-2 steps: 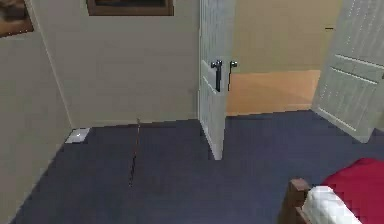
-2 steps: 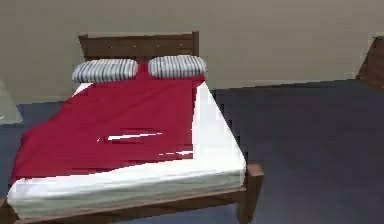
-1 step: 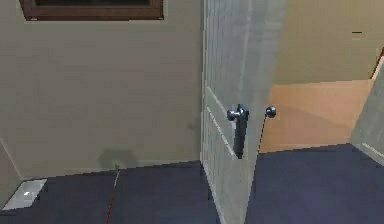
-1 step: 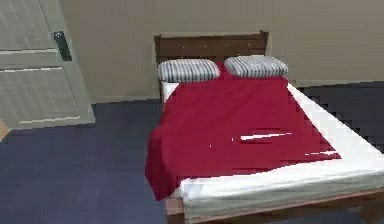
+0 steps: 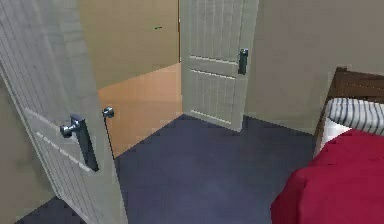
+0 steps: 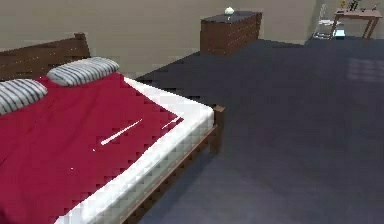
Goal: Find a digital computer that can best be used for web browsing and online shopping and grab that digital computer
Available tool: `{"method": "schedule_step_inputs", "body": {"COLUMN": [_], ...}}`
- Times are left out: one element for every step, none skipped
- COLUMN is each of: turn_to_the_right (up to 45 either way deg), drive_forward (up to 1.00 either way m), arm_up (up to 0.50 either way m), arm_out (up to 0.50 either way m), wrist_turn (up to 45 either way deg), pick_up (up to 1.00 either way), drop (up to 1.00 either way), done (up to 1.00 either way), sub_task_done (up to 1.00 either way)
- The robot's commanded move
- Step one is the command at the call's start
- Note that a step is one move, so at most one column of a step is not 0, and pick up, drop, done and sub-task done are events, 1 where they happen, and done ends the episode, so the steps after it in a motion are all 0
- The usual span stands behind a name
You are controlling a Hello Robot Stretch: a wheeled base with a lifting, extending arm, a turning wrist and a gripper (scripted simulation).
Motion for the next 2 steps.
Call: {"method": "schedule_step_inputs", "body": {"turn_to_the_right": [12.0, 0.0], "drive_forward": [0.0, 0.8], "arm_up": [0.0, 0.0], "arm_out": [0.0, 0.0], "wrist_turn": [0.0, 0.0], "pick_up": [0.0, 0.0], "drop": [0.0, 0.0], "done": [0.0, 0.0], "sub_task_done": [0.0, 0.0]}}
